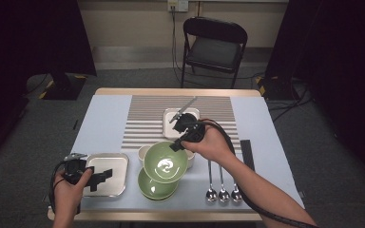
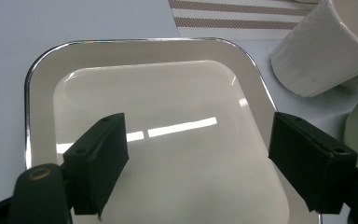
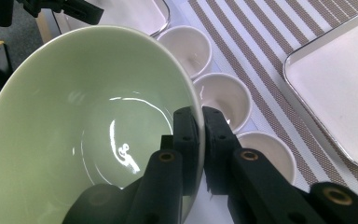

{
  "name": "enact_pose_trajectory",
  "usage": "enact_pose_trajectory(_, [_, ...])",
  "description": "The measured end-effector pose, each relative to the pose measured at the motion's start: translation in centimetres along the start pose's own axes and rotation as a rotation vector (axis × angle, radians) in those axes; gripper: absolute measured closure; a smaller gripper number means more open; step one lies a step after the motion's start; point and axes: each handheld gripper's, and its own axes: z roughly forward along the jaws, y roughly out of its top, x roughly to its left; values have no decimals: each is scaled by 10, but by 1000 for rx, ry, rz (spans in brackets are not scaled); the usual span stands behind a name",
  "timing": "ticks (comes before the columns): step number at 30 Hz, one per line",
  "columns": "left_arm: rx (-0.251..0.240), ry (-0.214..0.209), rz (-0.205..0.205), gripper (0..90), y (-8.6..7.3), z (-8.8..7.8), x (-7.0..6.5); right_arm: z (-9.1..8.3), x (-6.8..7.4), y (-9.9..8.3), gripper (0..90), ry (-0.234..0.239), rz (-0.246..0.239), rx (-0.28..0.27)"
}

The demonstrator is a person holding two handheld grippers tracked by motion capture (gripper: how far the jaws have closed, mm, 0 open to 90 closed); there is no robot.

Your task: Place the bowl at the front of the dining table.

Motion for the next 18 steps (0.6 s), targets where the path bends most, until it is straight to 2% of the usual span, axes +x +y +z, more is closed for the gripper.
enact_pose_trajectory(9, [0, 0, -7, 194, -1, 0, 1, -6, -6, 3, 855, -15, 13, 3])
enact_pose_trajectory(18, [1, 0, -7, 194, -1, 0, 1, -8, -10, 5, 855, -6, 16, 5])
